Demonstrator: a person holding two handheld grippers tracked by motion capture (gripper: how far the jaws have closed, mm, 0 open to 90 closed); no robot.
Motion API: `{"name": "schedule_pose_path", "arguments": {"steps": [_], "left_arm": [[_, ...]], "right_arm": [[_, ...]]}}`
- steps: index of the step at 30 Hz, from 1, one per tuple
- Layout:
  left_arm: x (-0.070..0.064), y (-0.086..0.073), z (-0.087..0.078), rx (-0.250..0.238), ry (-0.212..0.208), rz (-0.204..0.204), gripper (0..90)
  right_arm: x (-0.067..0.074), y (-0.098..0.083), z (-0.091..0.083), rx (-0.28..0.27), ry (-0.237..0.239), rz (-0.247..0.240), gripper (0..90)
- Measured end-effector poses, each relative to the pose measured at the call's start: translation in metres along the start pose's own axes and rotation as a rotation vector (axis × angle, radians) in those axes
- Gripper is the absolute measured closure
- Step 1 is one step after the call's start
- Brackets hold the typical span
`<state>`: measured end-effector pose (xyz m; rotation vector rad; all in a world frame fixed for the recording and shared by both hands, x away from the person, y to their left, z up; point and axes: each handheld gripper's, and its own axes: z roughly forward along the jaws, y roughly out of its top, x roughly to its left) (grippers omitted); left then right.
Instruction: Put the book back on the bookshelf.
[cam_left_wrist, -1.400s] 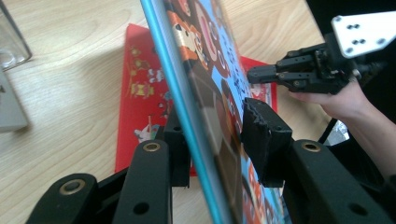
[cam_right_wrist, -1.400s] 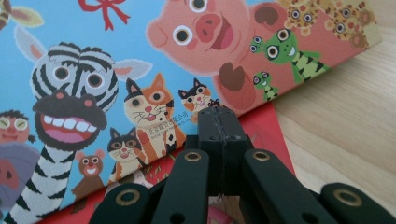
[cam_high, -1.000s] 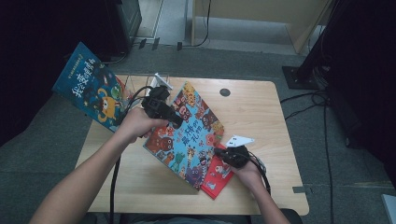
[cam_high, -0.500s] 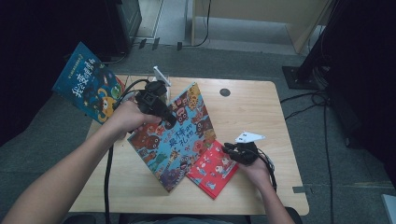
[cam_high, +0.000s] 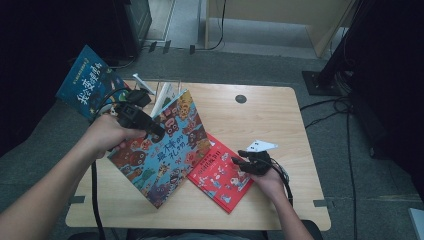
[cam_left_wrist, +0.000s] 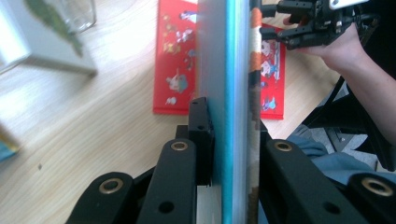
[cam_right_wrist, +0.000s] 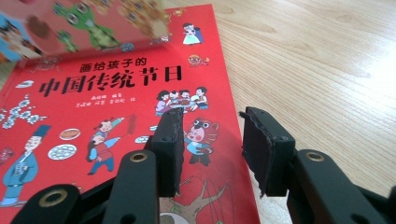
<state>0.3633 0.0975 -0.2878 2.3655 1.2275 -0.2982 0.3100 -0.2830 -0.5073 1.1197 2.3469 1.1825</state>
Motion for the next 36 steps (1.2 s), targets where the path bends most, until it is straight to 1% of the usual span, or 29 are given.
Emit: {"name": "schedule_pose_path", "arguments": {"steps": [3,5,6,9,11,13,14,16,17,19,22,27,34,36], "left_arm": [[0.006,-0.011,-0.009,-0.015,0.016,-0.022,80.9],[0.009,-0.018,-0.014,-0.021,0.023,-0.028,80.8],[0.011,-0.021,-0.017,-0.031,0.025,-0.042,80.8],[0.017,-0.031,-0.026,-0.05,0.03,-0.065,80.7],[0.022,-0.039,-0.033,-0.068,0.033,-0.087,80.8],[0.026,-0.046,-0.039,-0.087,0.038,-0.111,80.7],[0.028,-0.049,-0.042,-0.091,0.038,-0.115,80.6],[0.032,-0.055,-0.047,-0.103,0.04,-0.136,80.6],[0.035,-0.058,-0.049,-0.11,0.041,-0.147,80.6],[0.039,-0.064,-0.054,-0.12,0.042,-0.168,80.6],[0.046,-0.072,-0.061,-0.139,0.05,-0.199,80.6],[0.055,-0.084,-0.071,-0.156,0.066,-0.238,80.0],[0.068,-0.099,-0.081,-0.171,0.069,-0.296,80.0],[0.071,-0.103,-0.084,-0.172,0.077,-0.311,80.0]], "right_arm": [[0.0,0.0,0.003,0.003,0.002,-0.007,58.5],[0.0,0.001,0.005,-0.003,0.001,-0.017,58.5],[0.001,0.001,0.005,-0.004,0.002,-0.018,58.5],[0.001,0.001,0.007,-0.007,0.005,-0.023,57.0],[0.0,0.002,0.009,-0.005,0.005,-0.015,54.0],[-0.002,0.001,0.01,0.003,0.011,-0.003,53.0],[-0.002,0.001,0.011,0.003,0.013,0.001,52.3],[-0.002,0.001,0.011,0.004,0.016,0.006,51.2],[-0.002,0.001,0.012,0.007,0.017,0.006,50.9],[-0.002,0.001,0.013,0.003,0.015,-0.008,50.1],[-0.001,0.0,0.014,0.002,0.022,-0.005,49.2],[-0.003,0.0,0.015,0.001,0.028,0.012,48.1],[-0.003,0.0,0.015,0.004,0.03,0.013,48.1],[-0.004,0.0,0.015,0.004,0.031,0.014,48.2]]}}
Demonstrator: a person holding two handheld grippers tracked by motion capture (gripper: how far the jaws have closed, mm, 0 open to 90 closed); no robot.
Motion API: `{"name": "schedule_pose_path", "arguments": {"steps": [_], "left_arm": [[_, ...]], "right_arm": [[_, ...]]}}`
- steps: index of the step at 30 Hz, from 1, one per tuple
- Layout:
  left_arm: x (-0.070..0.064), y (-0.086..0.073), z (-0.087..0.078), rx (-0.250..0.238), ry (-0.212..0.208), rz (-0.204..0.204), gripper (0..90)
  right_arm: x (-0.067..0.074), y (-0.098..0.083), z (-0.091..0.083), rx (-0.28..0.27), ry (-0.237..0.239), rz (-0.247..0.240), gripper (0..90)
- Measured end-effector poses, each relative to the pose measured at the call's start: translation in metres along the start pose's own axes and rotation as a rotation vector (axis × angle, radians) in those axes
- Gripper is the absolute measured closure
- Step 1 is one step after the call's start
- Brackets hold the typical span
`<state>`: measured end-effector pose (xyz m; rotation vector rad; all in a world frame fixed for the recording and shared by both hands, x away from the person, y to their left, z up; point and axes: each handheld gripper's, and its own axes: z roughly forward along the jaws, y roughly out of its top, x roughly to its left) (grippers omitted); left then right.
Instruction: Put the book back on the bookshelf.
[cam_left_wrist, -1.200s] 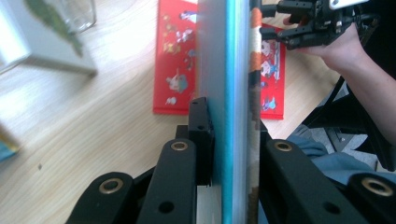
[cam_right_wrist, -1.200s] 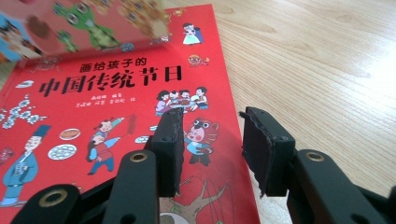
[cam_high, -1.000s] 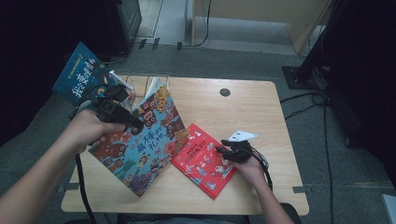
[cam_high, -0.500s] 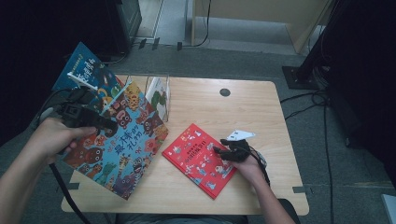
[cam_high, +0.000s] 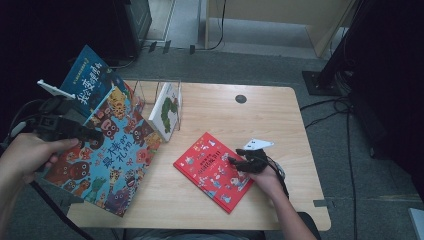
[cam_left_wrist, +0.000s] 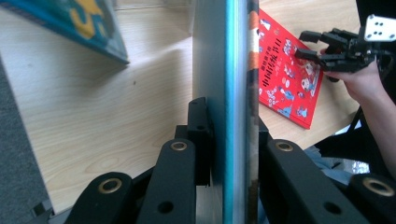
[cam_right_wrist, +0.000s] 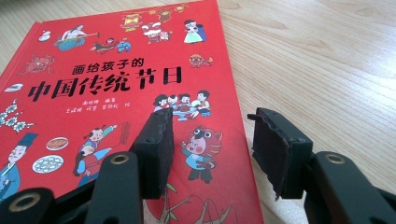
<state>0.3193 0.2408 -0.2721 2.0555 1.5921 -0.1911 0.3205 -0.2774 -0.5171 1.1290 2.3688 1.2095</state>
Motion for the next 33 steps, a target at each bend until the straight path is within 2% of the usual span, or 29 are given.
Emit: {"name": "schedule_pose_path", "arguments": {"steps": [8,13,17,21,27,33], "left_arm": [[0.022,0.0,-0.015,-0.021,0.033,-0.068,79.8],[0.033,0.009,-0.027,-0.046,0.069,-0.101,79.8],[0.041,0.016,-0.036,-0.075,0.091,-0.132,79.9],[0.044,0.026,-0.042,-0.092,0.111,-0.148,79.9],[0.04,0.047,-0.045,-0.116,0.132,-0.139,80.0],[0.046,0.068,-0.041,-0.133,0.138,-0.171,80.4]], "right_arm": [[0.0,0.0,0.001,-0.004,0.003,-0.001,48.6],[0.0,0.001,0.001,-0.005,0.003,0.0,49.1],[0.002,0.001,0.001,-0.005,-0.002,-0.017,49.7],[0.002,0.001,0.002,-0.008,0.003,-0.016,49.7],[0.002,0.001,0.002,-0.009,0.004,-0.01,49.7],[0.002,0.001,0.002,-0.009,0.005,-0.014,49.6]]}}
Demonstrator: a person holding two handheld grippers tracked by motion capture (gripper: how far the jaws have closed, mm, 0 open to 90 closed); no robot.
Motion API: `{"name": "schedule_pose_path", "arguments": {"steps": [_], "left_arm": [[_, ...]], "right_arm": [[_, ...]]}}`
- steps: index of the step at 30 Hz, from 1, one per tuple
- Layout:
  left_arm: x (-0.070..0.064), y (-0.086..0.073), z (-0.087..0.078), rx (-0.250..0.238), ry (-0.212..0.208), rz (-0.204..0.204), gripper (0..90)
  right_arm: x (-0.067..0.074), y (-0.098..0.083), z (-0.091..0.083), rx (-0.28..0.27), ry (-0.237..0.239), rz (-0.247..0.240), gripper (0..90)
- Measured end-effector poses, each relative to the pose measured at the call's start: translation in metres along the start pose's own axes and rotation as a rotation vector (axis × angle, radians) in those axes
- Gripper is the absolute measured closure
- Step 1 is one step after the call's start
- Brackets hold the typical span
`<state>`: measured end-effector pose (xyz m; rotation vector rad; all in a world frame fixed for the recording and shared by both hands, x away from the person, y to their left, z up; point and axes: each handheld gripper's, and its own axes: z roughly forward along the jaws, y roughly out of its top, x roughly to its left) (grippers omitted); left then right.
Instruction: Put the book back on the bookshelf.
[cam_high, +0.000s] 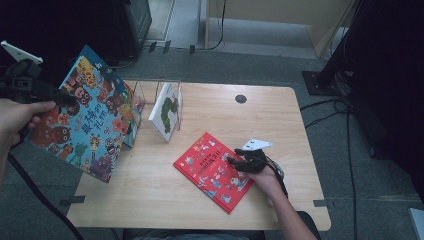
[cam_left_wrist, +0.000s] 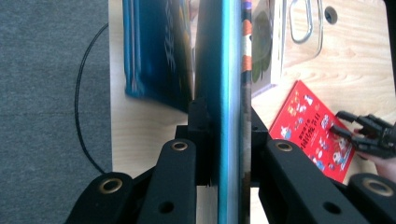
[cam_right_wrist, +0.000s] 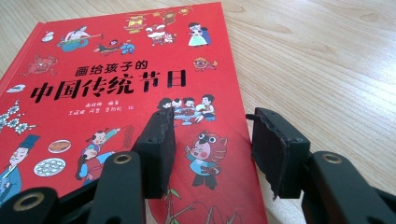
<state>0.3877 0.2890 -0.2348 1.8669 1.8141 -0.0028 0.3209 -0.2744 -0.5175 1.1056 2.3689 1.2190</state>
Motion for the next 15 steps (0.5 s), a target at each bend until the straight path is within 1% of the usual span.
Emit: {"name": "schedule_pose_path", "arguments": {"steps": [2,8,13,15], "left_arm": [[0.001,0.006,0.003,-0.008,-0.001,-0.014,80.4],[0.0,0.023,0.012,-0.04,0.002,-0.033,80.3],[0.003,0.035,0.025,-0.058,-0.003,-0.039,80.2],[0.005,0.039,0.031,-0.062,-0.008,-0.036,80.3]], "right_arm": [[0.0,0.0,0.0,0.0,0.001,0.001,49.6],[0.0,0.0,0.0,-0.002,0.0,0.001,49.6],[0.001,0.0,0.0,-0.001,-0.004,0.001,49.5],[0.001,0.0,0.0,-0.001,-0.005,0.002,49.5]]}}
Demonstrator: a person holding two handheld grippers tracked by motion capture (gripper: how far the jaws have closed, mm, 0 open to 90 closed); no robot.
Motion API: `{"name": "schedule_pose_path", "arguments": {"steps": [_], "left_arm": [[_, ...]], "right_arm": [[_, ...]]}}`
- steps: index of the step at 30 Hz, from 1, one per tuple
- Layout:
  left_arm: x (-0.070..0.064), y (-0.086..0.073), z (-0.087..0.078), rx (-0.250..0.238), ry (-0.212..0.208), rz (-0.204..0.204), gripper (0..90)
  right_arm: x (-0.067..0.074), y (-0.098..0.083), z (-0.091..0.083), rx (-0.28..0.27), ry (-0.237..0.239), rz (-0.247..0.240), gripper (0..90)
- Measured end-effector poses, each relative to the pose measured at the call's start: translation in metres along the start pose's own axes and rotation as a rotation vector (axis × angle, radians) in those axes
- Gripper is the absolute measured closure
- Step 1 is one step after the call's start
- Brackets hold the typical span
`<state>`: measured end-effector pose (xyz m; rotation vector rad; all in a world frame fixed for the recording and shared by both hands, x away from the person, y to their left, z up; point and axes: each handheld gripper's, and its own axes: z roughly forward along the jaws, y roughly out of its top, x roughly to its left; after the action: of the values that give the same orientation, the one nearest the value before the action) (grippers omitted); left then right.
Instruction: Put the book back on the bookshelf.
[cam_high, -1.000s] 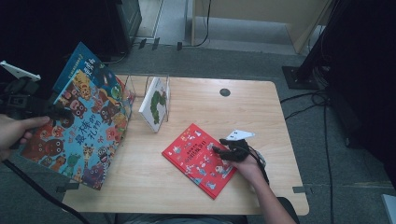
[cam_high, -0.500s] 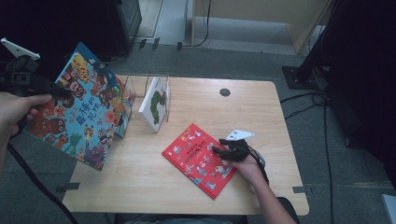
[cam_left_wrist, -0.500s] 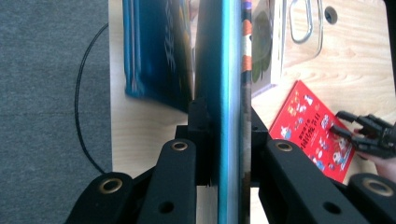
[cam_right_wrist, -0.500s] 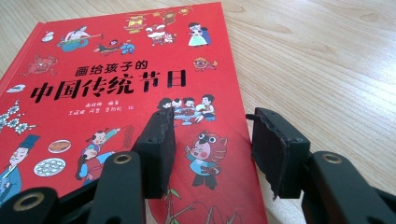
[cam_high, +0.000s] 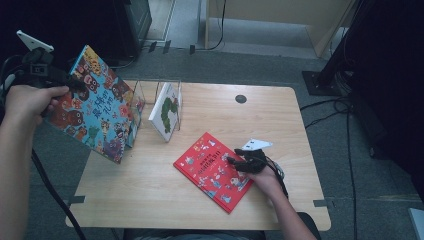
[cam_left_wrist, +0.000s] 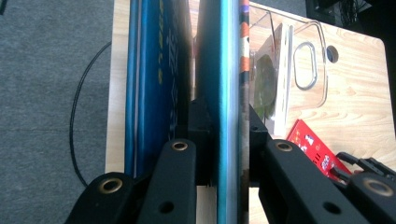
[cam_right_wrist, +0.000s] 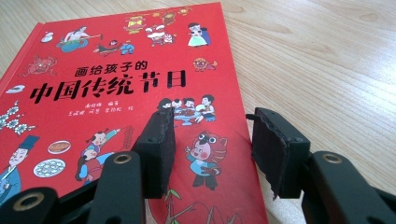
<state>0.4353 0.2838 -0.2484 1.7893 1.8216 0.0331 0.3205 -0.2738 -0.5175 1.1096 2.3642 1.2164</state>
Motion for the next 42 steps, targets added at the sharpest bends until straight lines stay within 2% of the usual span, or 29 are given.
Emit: {"name": "schedule_pose_path", "arguments": {"steps": [5,9,11,13,15,17,18,20,22,23,27,30,32,34,37,39,42], "left_arm": [[-0.005,0.01,0.014,0.001,0.006,0.016,80.3],[-0.009,0.017,0.026,-0.006,0.026,0.028,80.2],[-0.008,0.019,0.031,-0.001,0.032,0.028,80.2],[-0.007,0.019,0.035,-0.001,0.032,0.028,80.3],[-0.007,0.02,0.035,-0.002,0.04,0.044,80.1],[-0.009,0.02,0.034,-0.001,0.045,0.055,79.3],[-0.009,0.02,0.032,-0.016,0.043,0.059,78.1],[-0.01,0.02,0.027,-0.036,0.048,0.061,72.2],[-0.012,0.02,0.023,-0.024,0.09,0.093,66.9],[-0.013,0.019,0.022,-0.021,0.096,0.102,63.5],[-0.012,0.016,0.013,-0.035,0.064,0.104,58.6],[-0.01,0.015,0.002,-0.066,0.055,0.1,57.5],[-0.009,0.014,-0.008,-0.086,0.023,0.093,57.2],[-0.011,0.011,-0.014,-0.075,0.018,0.099,55.1],[-0.02,0.003,-0.014,-0.057,0.026,0.14,54.2],[-0.025,-0.003,-0.011,-0.054,0.002,0.153,53.8],[-0.033,-0.012,-0.002,-0.032,-0.005,0.175,53.0]], "right_arm": [[0.0,0.0,0.0,0.0,-0.002,0.0,49.5],[0.002,0.0,-0.002,0.009,-0.014,-0.005,49.4],[0.002,-0.001,-0.005,0.019,-0.016,0.005,49.0],[0.0,-0.001,-0.007,0.023,-0.006,0.041,49.3],[-0.002,-0.002,-0.01,0.017,0.006,0.062,50.6],[-0.003,-0.003,-0.014,-0.015,0.021,0.073,51.6],[-0.003,-0.004,-0.016,-0.025,0.019,0.071,51.6],[-0.002,-0.005,-0.017,-0.026,0.012,0.065,51.6],[-0.002,-0.006,-0.018,-0.022,0.009,0.065,51.7],[-0.002,-0.006,-0.018,-0.019,0.009,0.064,51.7],[-0.002,-0.006,-0.019,-0.013,0.01,0.059,51.8],[-0.002,-0.007,-0.018,-0.008,0.01,0.053,51.7],[-0.002,-0.007,-0.018,-0.005,0.01,0.048,51.9],[-0.002,-0.007,-0.019,-0.006,0.013,0.048,52.2],[-0.002,-0.007,-0.02,-0.003,0.013,0.046,52.4],[-0.003,-0.007,-0.021,0.0,0.012,0.046,52.6],[-0.004,-0.008,-0.022,-0.002,0.01,0.048,53.0]]}}
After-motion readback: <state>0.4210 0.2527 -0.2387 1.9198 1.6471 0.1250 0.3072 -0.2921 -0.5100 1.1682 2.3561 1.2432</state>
